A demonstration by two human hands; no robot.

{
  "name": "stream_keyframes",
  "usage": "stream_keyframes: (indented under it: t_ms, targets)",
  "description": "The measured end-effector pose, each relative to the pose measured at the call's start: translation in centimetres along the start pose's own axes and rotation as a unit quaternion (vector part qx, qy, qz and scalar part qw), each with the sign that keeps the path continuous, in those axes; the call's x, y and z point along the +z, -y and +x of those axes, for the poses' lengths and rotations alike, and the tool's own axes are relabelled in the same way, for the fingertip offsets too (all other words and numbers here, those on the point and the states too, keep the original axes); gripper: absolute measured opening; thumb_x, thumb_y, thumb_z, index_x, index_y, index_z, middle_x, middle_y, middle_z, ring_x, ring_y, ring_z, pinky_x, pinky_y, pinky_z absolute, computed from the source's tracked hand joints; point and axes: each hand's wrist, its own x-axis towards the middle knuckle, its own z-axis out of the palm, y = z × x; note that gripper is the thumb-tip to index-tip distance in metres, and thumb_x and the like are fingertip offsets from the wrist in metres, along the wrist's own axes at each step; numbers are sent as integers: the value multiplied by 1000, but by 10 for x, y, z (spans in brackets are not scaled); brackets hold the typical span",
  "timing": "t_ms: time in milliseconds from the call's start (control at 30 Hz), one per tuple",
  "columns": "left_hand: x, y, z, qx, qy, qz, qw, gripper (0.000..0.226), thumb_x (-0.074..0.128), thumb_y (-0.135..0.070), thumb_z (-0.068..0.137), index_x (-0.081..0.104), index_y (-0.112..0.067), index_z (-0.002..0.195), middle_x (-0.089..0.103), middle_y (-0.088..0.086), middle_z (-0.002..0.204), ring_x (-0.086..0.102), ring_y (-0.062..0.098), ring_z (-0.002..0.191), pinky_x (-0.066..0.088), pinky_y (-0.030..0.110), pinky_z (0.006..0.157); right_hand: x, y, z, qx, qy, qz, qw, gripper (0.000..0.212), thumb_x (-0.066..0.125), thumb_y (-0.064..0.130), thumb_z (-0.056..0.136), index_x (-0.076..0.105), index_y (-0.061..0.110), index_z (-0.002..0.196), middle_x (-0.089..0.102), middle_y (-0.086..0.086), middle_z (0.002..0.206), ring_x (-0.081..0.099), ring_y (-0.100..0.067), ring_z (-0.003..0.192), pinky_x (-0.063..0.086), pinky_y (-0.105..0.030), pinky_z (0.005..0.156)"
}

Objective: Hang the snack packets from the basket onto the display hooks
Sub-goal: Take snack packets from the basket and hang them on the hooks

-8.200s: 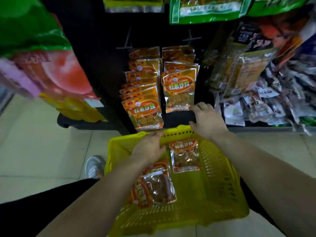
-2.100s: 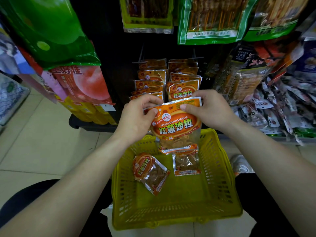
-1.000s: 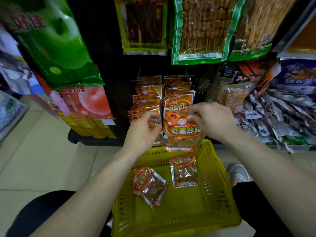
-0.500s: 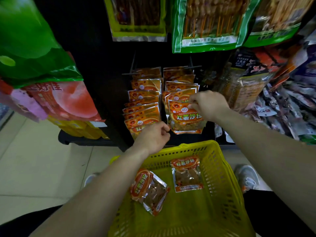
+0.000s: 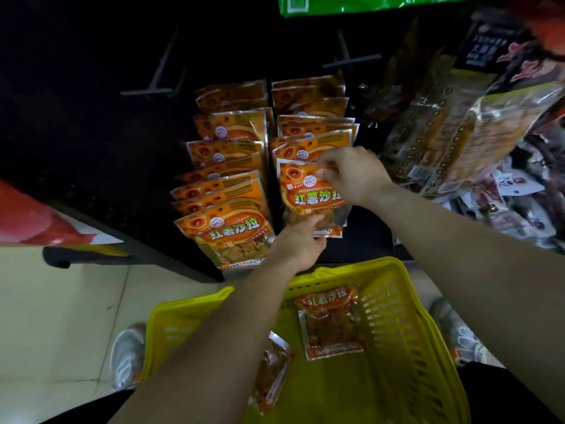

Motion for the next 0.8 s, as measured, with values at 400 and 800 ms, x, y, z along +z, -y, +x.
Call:
stream_keyframes:
  t_ms: [400, 800]
  targets:
    - [-2, 0, -10, -3, 5, 10, 1000, 60, 57, -40, 95, 33, -42, 150, 49, -5, 149, 49, 24, 132, 41, 42, 110, -9, 0, -12, 6, 17, -91, 996, 52, 64, 45, 83, 54, 33, 133, 60, -4, 130, 48, -31, 125, 33, -49, 104]
    - [-38, 7, -94, 12, -10, 18, 1000, 55, 56, -39, 97, 38, -35, 150, 51, -1, 148, 56, 22, 126, 46, 39, 105, -38, 31, -80, 30, -24, -100, 994, 57, 65, 39, 87, 50, 24, 140, 52, -7, 135, 44, -33, 125, 41, -49, 101]
